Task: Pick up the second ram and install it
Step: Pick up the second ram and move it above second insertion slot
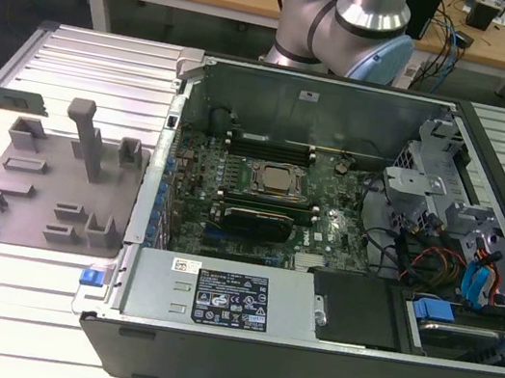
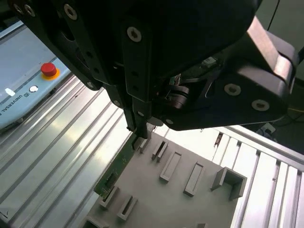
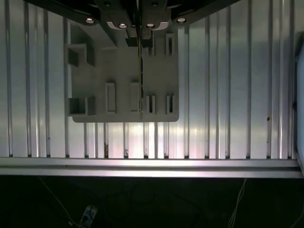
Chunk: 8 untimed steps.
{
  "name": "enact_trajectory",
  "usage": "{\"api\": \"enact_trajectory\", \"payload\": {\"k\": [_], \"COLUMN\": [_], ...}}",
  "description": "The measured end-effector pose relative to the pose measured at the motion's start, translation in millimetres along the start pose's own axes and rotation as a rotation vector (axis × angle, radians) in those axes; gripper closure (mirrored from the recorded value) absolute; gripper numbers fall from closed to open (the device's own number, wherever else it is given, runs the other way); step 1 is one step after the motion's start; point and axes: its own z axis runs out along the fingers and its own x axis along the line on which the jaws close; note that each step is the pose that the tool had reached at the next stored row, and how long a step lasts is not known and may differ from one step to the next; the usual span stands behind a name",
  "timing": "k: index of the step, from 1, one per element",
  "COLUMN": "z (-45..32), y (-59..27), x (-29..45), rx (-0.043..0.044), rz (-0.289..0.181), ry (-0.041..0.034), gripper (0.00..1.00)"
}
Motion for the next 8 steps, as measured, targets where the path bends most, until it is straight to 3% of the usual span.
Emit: {"api": "enact_trajectory", "payload": {"k": [2,8], "z": [-3.4,-23.1], "y": [0.2,1.0], "x": [-0.1,-0.7], "rx": [0.0000,0.0000], "rz": [0.000,0.000], "ry": [0.0000,0.0000], "gripper": [0.89,0.89]}}
